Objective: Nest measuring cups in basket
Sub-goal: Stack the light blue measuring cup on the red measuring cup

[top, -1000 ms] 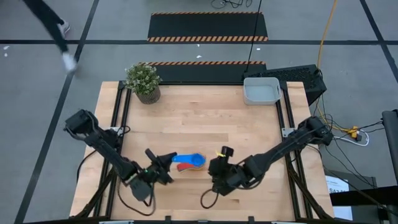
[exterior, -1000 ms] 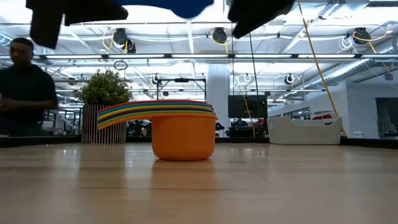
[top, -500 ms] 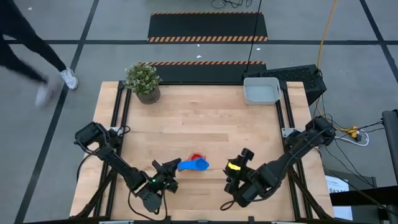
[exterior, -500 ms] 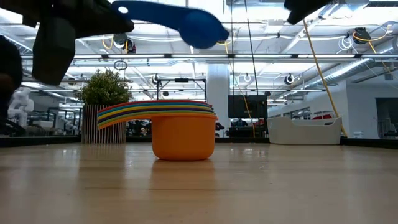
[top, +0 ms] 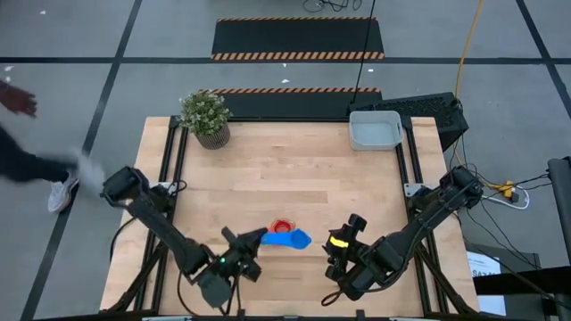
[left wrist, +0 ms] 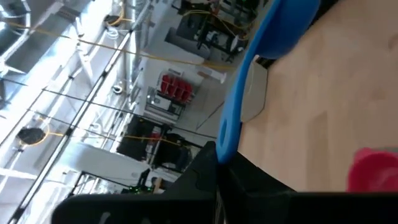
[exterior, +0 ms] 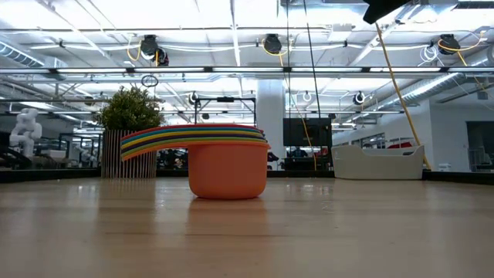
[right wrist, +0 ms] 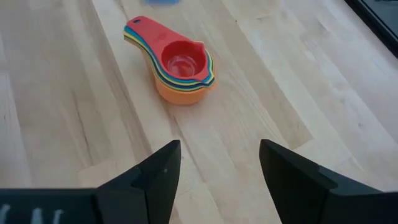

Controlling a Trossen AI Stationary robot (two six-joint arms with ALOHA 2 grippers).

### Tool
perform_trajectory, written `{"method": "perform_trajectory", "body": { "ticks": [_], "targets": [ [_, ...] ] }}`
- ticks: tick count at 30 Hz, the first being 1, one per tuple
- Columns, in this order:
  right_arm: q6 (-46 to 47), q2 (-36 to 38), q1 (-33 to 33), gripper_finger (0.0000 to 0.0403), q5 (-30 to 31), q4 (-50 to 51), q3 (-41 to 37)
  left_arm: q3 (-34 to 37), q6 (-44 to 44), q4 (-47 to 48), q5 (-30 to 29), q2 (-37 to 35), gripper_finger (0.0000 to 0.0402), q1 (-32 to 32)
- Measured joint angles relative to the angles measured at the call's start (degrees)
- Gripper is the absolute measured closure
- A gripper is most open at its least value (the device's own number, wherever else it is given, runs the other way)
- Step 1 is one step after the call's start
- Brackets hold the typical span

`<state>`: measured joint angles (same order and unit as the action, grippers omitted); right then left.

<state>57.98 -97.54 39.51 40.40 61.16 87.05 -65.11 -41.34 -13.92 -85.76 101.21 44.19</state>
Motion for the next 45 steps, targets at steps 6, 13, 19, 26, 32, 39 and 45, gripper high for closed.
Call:
{"method": "perform_trajectory", "body": {
  "ticks": [6,13,19,26,32,39,45],
  "targets": [
    [-0.78,0.0,0.51,0.0193,-0.09,0.14,0.0,0.43,24.01,27.41,13.3,-13.35,0.0401,-5.8],
    [-2.13,0.0,2.28,0.0193,0.0,0.18,0.0,2.89,48.68,43.38,16.86,-19.19,0.0401,-5.72],
    [-2.61,0.0,3.04,0.0193,0.0,-0.36,0.0,4.06,53.03,41.24,16.93,-11.03,0.0401,0.31],
    [-4.21,0.0,2.99,0.0193,-2.48,-2.75,0.0,3.92,63.22,46.35,16.92,-6.07,0.0401,3.21],
    [-5.44,0.0,2.98,0.0193,-3.26,-3.97,0.0,3.92,67.66,55.47,18.06,-3.34,0.0401,2.48],
    [-7.82,0.0,2.55,0.0193,-3.12,-4.0,0.0,3.92,66.75,55.59,16.67,2.17,0.0401,-0.92],
    [-8.45,0.0,2.12,0.0193,-3.02,-3.95,0.0,3.92,67.28,55.75,16.46,4.58,0.0401,-2.78]
  ]
}}
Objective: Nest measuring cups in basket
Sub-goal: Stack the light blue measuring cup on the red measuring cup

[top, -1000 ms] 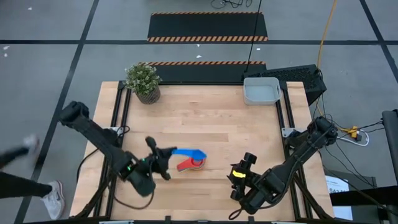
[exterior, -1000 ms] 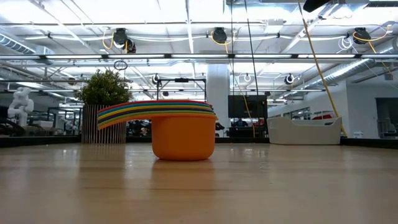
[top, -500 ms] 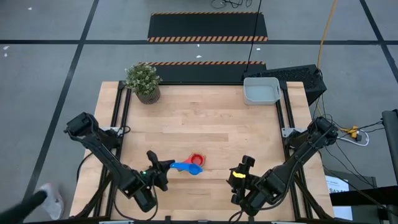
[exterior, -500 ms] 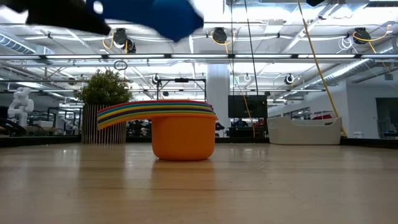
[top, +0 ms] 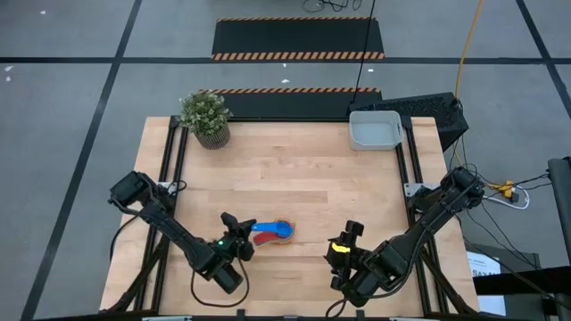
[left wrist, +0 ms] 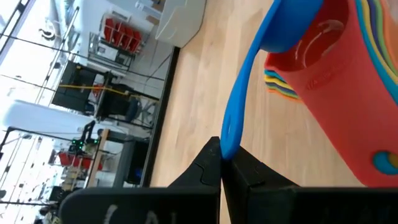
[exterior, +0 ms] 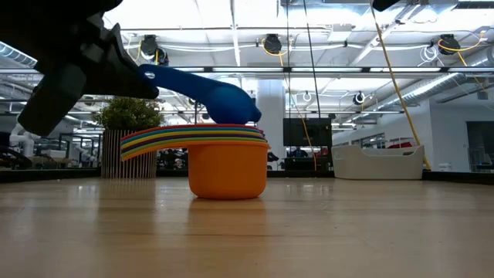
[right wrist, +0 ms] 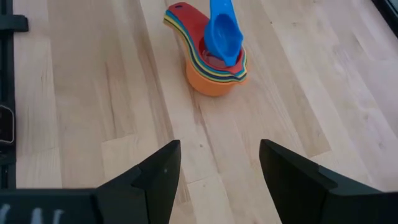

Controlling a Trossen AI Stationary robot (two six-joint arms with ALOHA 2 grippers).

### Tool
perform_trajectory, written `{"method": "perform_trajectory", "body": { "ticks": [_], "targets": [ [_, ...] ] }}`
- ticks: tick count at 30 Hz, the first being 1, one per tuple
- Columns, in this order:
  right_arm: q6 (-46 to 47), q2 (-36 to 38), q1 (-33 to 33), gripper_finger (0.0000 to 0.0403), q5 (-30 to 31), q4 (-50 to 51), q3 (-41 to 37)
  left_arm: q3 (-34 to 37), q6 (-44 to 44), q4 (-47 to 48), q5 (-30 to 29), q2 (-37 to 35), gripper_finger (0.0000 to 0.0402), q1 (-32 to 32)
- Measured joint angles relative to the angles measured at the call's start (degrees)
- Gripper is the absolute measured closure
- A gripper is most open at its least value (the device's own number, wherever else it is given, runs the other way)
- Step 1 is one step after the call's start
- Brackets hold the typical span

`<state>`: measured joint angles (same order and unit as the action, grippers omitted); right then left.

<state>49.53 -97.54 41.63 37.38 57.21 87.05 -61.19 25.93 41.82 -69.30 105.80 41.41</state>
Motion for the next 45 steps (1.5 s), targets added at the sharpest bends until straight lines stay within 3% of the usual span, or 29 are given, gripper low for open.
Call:
{"method": "perform_trajectory", "body": {
  "ticks": [7,17,22,27,32,38,41,45],
  "targets": [
    [-1.42,0.0,-0.04,0.0193,0.01,0.02,0.0,0.0,-2.9,0.11,2.35,0.0,0.0383,0.21],
    [-1.83,0.0,-0.04,0.0193,0.0,0.02,0.0,0.0,-3.98,0.11,5.77,0.0,0.0297,1.09],
    [-1.85,0.0,-0.04,0.0193,-0.06,0.02,0.0,0.0,-3.98,0.12,12.1,0.0,0.0266,1.05],
    [-2.26,0.0,-0.04,0.0193,-0.12,0.02,0.0,0.0,-3.69,0.16,17.93,-0.01,0.026,1.5],
    [-2.27,0.0,-0.04,0.0193,-0.15,0.02,0.0,-0.17,-3.29,1.35,16.37,-0.15,0.0271,4.18],
    [-2.45,0.0,-0.26,0.0193,-0.15,0.02,0.0,-0.22,-0.31,4.95,7.93,-2.35,0.0279,7.24],
    [-2.6,0.0,-0.52,0.0193,-0.1,0.0,0.0,-0.31,-2.36,4.62,4.18,-2.89,0.0279,7.6],
    [-2.93,0.04,-1.08,0.0193,-0.08,-0.18,0.0,-0.28,-7.3,4.64,3.75,-2.8,0.0279,7.0]
  ]
}}
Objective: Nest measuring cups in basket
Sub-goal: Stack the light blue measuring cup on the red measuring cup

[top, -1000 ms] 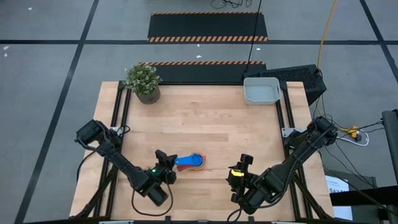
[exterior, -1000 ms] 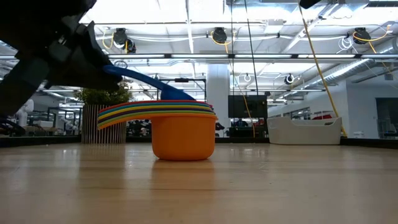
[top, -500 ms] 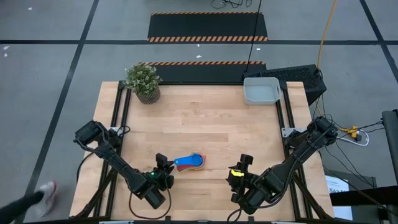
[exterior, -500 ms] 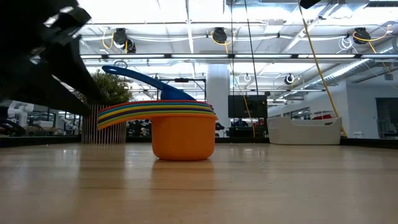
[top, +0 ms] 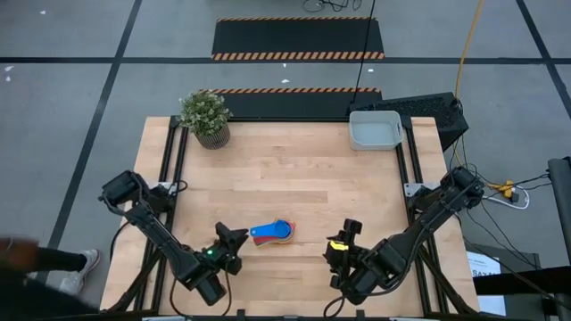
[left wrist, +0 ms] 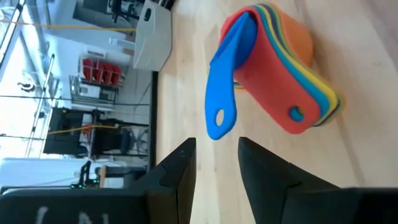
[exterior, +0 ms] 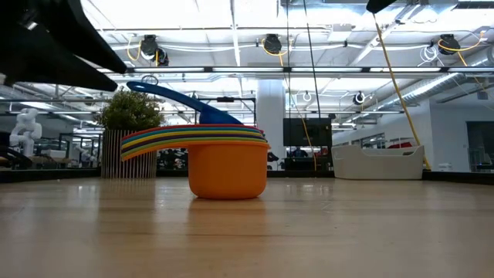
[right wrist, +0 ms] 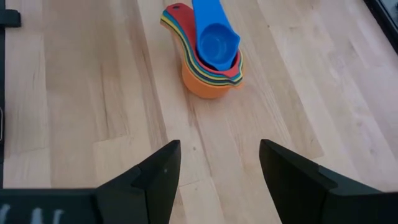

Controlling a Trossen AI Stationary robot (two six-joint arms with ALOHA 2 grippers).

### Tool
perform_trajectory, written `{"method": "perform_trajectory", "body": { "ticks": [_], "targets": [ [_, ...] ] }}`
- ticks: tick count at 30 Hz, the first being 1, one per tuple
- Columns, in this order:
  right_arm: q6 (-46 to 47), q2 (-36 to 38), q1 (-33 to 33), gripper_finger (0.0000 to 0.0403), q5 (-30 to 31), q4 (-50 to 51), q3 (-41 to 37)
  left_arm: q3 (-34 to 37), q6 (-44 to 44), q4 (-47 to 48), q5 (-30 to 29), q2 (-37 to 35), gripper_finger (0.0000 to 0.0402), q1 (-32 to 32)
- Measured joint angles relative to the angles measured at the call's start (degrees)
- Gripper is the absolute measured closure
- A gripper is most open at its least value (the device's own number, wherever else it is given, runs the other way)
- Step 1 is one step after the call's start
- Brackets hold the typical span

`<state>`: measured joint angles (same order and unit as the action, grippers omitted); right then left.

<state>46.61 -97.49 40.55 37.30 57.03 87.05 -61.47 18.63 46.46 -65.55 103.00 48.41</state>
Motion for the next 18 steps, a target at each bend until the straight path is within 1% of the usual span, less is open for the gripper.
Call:
{"method": "perform_trajectory", "body": {
  "ticks": [5,10,14,18],
  "targets": [
    [-1.42,0.04,-0.47,0.0193,0.06,-0.85,0.0,0.02,-2.61,-0.13,1.28,0.0,0.028,-2.54],
    [-2.29,0.05,-0.8,0.0193,0.02,-1.54,0.0,0.04,-6.89,-3.12,5.61,0.0,0.028,-4.08],
    [-2.31,0.07,-0.78,0.0193,-0.05,-1.51,0.0,0.04,-11.54,-6.2,6.58,0.01,0.028,-3.91],
    [-2.34,0.07,-0.78,0.0193,-0.07,-1.51,0.0,0.04,-12.41,-6.78,7.15,0.01,0.028,-3.66]
  ]
}}
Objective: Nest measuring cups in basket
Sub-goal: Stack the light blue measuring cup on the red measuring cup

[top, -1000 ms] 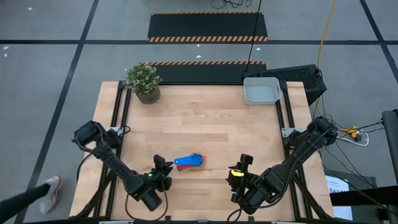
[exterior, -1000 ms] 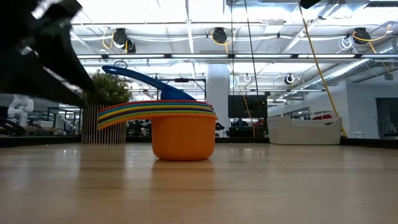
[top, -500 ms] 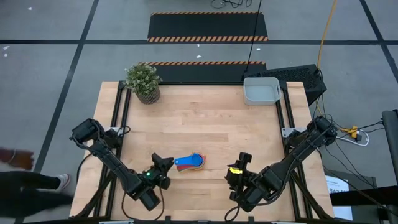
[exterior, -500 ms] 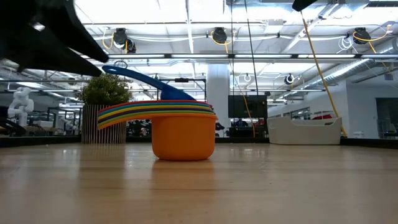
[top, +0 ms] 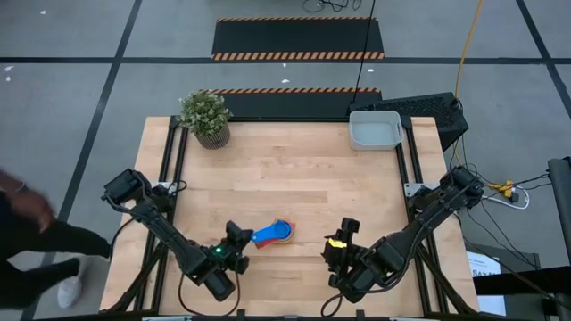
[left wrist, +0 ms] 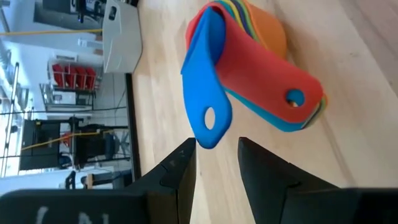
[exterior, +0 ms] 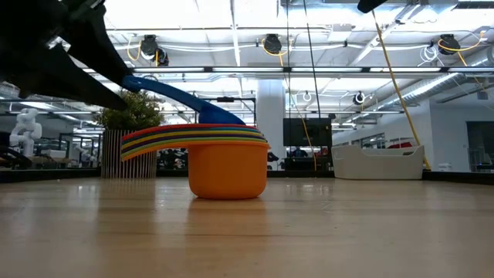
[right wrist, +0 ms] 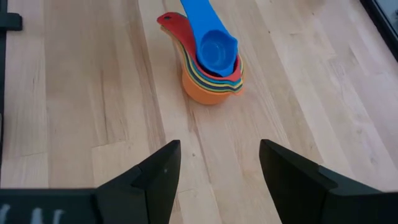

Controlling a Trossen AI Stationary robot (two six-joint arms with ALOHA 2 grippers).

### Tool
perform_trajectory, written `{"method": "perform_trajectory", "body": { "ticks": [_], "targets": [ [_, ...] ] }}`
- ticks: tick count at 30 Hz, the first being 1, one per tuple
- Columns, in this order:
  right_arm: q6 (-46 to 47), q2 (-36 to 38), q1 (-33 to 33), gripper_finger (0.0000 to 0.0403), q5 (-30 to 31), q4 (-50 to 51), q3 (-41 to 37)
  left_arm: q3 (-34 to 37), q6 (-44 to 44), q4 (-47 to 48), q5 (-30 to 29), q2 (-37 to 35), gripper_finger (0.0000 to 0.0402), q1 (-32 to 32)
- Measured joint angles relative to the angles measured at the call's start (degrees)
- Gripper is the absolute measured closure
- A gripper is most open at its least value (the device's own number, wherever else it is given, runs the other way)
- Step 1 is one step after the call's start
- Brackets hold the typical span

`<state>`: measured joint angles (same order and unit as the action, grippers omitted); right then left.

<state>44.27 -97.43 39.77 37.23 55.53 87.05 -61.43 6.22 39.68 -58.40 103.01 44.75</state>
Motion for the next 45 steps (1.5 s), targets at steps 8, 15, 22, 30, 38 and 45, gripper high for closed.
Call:
{"method": "perform_trajectory", "body": {
  "ticks": [8,15,22,30,38,45],
  "targets": [
    [0.07,0.0,-0.06,0.0193,0.04,0.0,0.0,0.02,0.13,-0.17,-0.14,0.01,0.028,0.8],
    [0.13,0.04,-0.29,0.0193,0.09,0.0,0.0,0.02,2.04,-0.27,-3.39,0.01,0.028,1.88],
    [0.04,0.07,-0.9,0.0193,0.15,-0.02,0.0,0.04,1.87,-1.94,-3.14,0.01,0.0281,1.88],
    [0.02,0.07,-1.18,0.0193,0.15,-0.18,0.0,0.04,1.61,-3.48,2.55,0.03,0.0346,1.47],
    [-0.01,0.07,-1.16,0.0193,0.11,-0.74,0.0,0.04,1.69,-3.56,4.89,0.03,0.0391,1.44],
    [-0.44,0.07,-1.16,0.0193,0.02,-0.81,0.0,0.04,6.36,-3.48,7.4,0.06,0.0296,1.49]
  ]
}}
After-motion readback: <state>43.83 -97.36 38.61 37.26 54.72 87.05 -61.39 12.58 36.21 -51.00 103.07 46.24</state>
